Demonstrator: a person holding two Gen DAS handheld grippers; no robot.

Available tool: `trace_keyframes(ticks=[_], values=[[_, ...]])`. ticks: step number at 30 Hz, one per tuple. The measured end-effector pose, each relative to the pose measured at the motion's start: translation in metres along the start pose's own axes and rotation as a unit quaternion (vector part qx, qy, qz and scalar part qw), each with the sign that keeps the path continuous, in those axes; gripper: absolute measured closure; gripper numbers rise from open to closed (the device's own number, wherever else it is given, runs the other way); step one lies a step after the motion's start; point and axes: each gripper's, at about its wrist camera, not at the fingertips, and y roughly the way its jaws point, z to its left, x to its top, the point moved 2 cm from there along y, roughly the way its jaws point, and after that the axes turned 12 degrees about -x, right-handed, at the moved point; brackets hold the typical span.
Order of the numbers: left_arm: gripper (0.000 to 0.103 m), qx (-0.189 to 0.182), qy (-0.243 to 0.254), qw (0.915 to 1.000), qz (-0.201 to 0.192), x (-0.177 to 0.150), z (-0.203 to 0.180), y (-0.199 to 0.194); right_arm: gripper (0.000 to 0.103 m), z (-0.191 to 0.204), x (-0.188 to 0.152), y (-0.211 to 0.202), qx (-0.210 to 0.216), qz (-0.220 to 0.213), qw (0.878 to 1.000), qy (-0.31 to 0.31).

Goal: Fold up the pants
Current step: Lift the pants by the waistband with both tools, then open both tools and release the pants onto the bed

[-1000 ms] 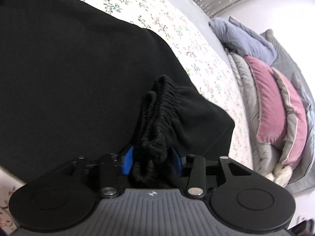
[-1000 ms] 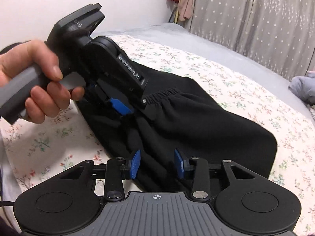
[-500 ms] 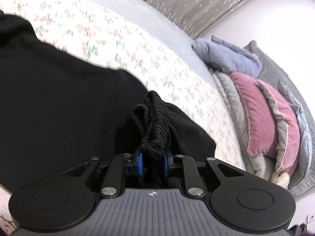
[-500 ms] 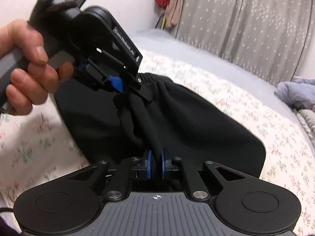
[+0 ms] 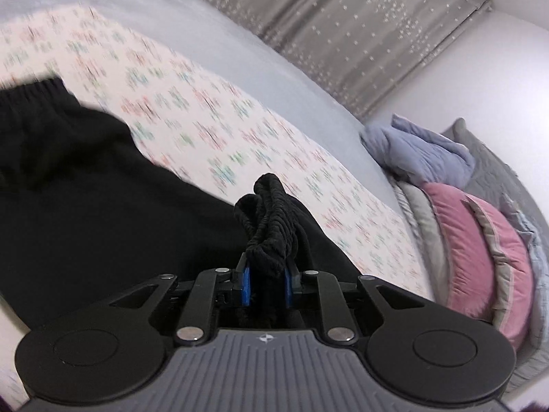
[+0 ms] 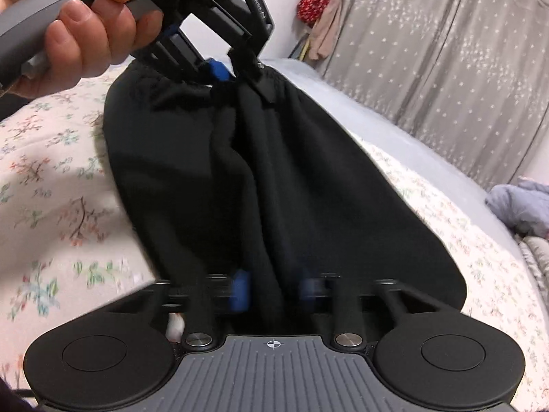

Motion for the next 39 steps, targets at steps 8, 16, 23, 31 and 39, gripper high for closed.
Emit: trace_keyframes(ticks=[8, 16, 23, 31, 39], values=[[0.091, 0.074, 0.077, 0.9918, -0.070, 0.047, 0.035, -0.045, 0.094, 0.054, 0.062, 0.007, 0.035, -0.035, 0.998, 0.030], [0.091, 0.104, 0.151, 0.9771, -0.108, 0.067, 0.056, -0.073, 0.094, 0.101, 0.099, 0.038, 0.081, -0.019, 0.995, 0.062], [0.090, 0.268, 0.226, 0.9359, -0.028, 0.045, 0.089, -0.035, 0.091, 0.131, 0.090, 0.071, 0.113, 0.026, 0.993, 0.034], [0.072, 0.281, 0.195, 0.9395, -0.018, 0.054, 0.085, -0.044, 0.067, 0.076, 0.071, 0.048, 0.187, 0.023, 0.976, 0.112], [0.042, 0.322, 0.177, 0.9267, -0.081, 0.054, 0.057, -0.063, 0.055, -0.058, 0.008, 0.037, 0.167, 0.052, 0.936, 0.307]])
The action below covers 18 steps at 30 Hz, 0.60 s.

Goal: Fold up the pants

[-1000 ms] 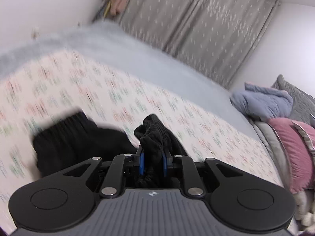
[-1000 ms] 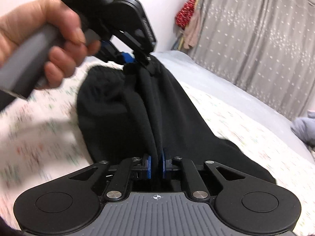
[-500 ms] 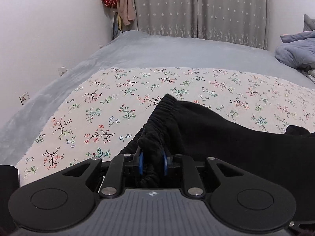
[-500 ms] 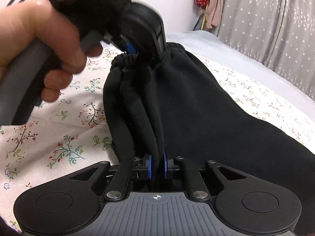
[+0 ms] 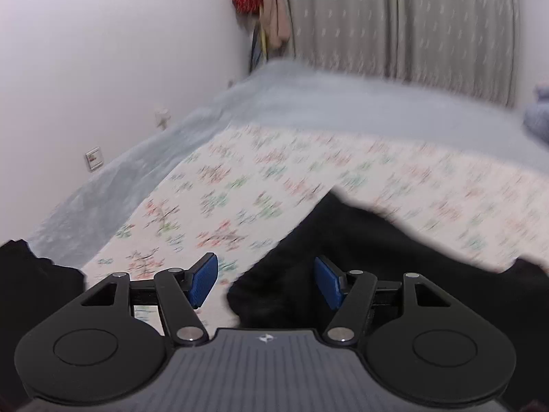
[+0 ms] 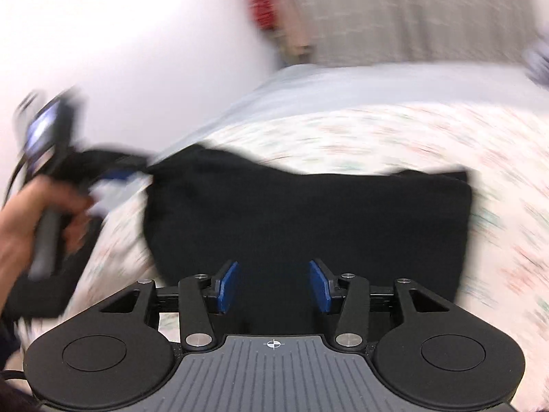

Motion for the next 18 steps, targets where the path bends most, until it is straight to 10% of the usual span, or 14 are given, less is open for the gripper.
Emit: trace_keyframes(ticks=[5, 13, 18], values=[[0.042, -0.159, -0.024, 0.9863, 0.039, -0.023, -0.045, 0.001, 0.063, -0.049, -0.025, 0.015, -0.020, 0.055, 0.997, 0.054], [0.055, -0.100, -0.013, 0.9876, 0.121, -0.061, -0.041, 0.046, 0.081, -0.075, -0.040, -0.011, -0.059, 0.044, 0.994, 0.085], [0.054, -0.101, -0.008, 0.9891, 0.107, -0.059, -0.053, 0.028, 0.053, -0.092, -0.059, -0.033, -0.076, 0.030, 0.985, 0.149]])
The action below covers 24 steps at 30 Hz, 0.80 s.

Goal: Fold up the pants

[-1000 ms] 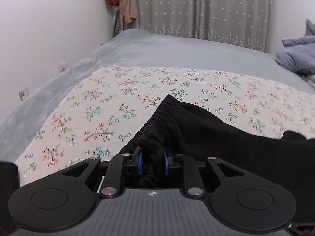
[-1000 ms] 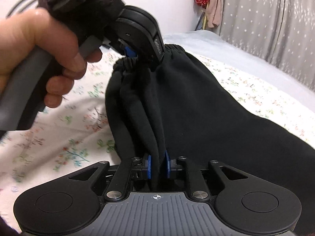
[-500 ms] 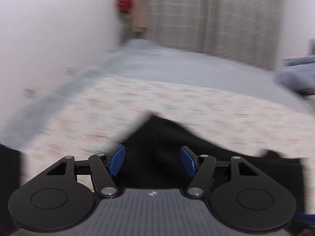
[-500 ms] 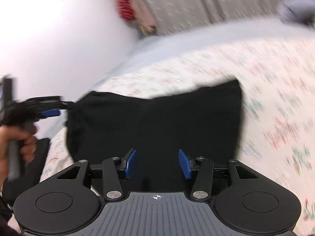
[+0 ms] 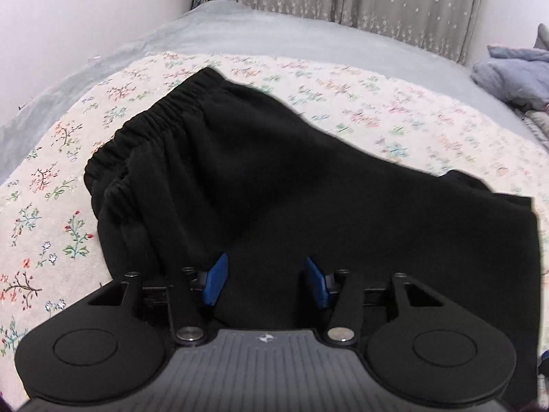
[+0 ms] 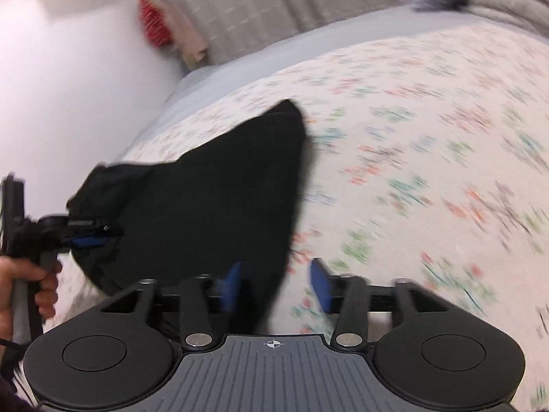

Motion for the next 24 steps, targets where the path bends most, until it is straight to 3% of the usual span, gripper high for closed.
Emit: trace_keyframes(ticks=[4, 8, 10, 14, 17, 22, 24], values=[[0.054, -0.072, 0.005, 0.9974, -0.009, -0.003, -0.023, -0.012, 0.054, -0.027, -0.019, 0.008, 0.090, 0.024, 0.989, 0.119], [0.054, -0.156, 0.016, 0.9873, 0.022, -0.016, -0.054, -0.010, 0.056, -0.020, -0.029, 0.016, 0.143, 0.044, 0.977, 0.149], [0.054, -0.174, 0.030, 0.9838, 0.034, -0.023, -0.068, -0.006, 0.057, -0.014, -0.033, 0.021, 0.148, 0.043, 0.975, 0.159], [0.054, -0.141, 0.064, 0.9860, 0.063, -0.034, -0.080, 0.012, 0.060, -0.012, -0.035, 0.025, 0.155, 0.032, 0.969, 0.190], [0.053, -0.111, 0.076, 0.9891, 0.058, -0.035, -0.084, 0.017, 0.060, -0.010, -0.034, 0.027, 0.157, 0.031, 0.966, 0.202], [0.052, -0.107, 0.083, 0.9892, 0.056, -0.038, -0.086, 0.015, 0.061, -0.007, -0.034, 0.031, 0.155, 0.026, 0.966, 0.206], [0.052, -0.110, 0.079, 0.9891, 0.056, -0.037, -0.084, 0.015, 0.067, -0.005, -0.035, 0.030, 0.145, 0.024, 0.968, 0.202]])
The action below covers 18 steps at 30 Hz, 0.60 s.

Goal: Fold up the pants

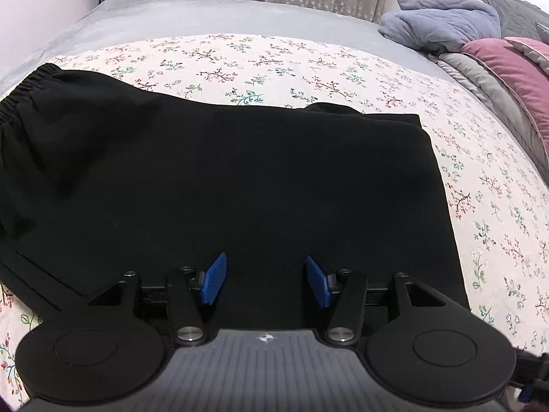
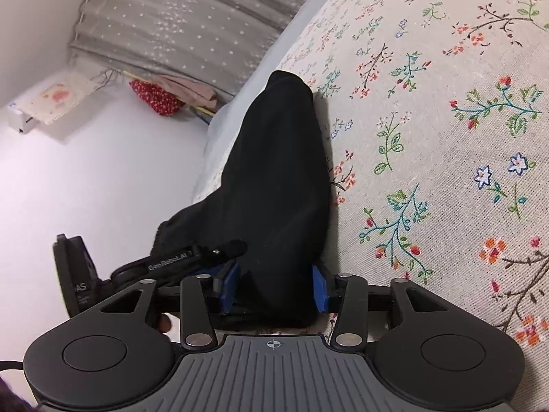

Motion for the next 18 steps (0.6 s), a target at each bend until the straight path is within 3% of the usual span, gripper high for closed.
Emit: trace_keyframes(ticks=[4, 8, 13, 18], values=[[0.052, -0.011, -0.009, 0.9999, -0.004, 0.001, 0.003, -0.005, 0.087, 0.003, 0.001, 0.005, -0.020, -0.002, 1.000, -0.009], [0.052, -0.020, -0.010, 0.9998, -0.003, 0.005, 0.002, -0.007, 0.091, 0.022, 0.005, -0.007, -0.046, -0.029, 0.996, -0.065], [0.052, -0.055, -0.021, 0.9983, -0.007, 0.012, -0.015, -0.010, 0.092, 0.044, 0.035, -0.034, -0.064, -0.045, 0.991, -0.113], [0.052, -0.092, -0.026, 0.9954, -0.003, 0.012, -0.038, -0.016, 0.092, 0.056, 0.078, -0.100, -0.107, -0.073, 0.971, -0.202]])
